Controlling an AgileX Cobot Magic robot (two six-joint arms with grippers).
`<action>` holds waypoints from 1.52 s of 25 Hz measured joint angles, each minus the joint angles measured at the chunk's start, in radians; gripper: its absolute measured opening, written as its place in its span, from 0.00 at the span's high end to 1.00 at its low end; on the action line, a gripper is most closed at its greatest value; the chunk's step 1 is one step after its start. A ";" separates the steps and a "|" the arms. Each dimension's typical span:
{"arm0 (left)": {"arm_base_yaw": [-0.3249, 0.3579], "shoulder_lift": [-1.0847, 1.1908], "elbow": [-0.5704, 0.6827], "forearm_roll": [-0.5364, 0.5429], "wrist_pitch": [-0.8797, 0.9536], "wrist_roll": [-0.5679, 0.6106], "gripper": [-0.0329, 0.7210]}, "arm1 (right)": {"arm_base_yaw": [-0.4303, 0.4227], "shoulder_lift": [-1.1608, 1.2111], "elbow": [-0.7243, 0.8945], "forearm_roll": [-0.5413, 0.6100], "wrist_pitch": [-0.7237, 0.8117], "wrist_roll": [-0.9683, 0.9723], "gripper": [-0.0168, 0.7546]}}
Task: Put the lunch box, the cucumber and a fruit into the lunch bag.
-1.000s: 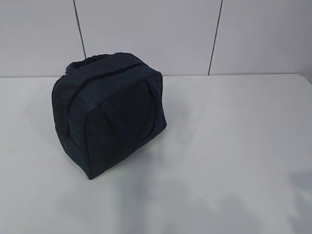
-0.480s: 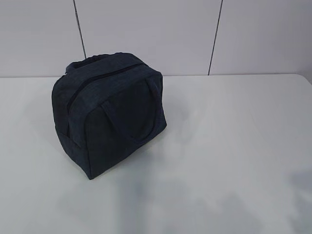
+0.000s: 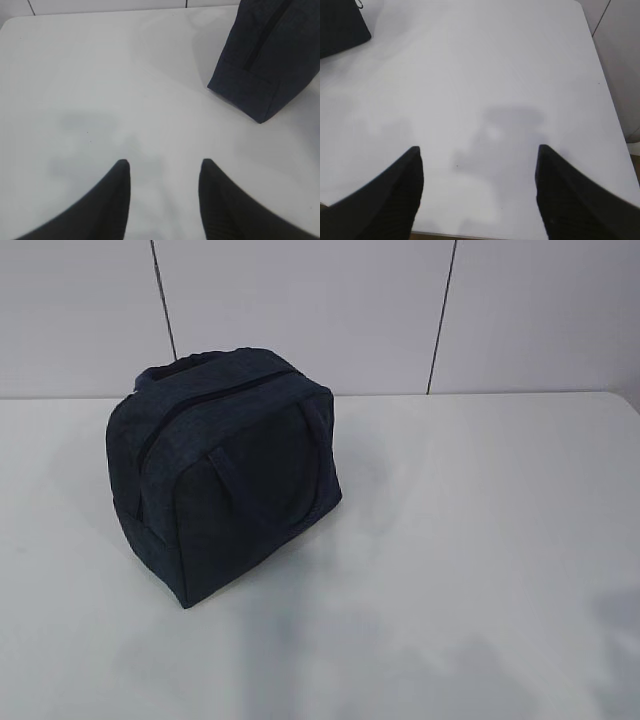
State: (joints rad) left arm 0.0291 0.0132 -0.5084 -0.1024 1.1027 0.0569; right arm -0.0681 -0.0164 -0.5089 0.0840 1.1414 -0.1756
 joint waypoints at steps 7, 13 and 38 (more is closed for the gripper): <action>0.000 0.000 0.000 0.000 0.000 0.000 0.52 | 0.000 0.000 0.000 0.000 0.000 0.000 0.32; 0.000 0.000 0.000 0.000 0.000 0.000 0.52 | 0.000 0.000 0.000 0.000 0.000 0.000 0.32; 0.000 0.000 0.000 0.000 0.000 0.000 0.56 | 0.000 0.000 0.000 0.000 0.000 0.000 0.32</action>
State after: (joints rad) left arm 0.0291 0.0132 -0.5084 -0.1024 1.1027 0.0569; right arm -0.0681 -0.0164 -0.5089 0.0840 1.1414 -0.1756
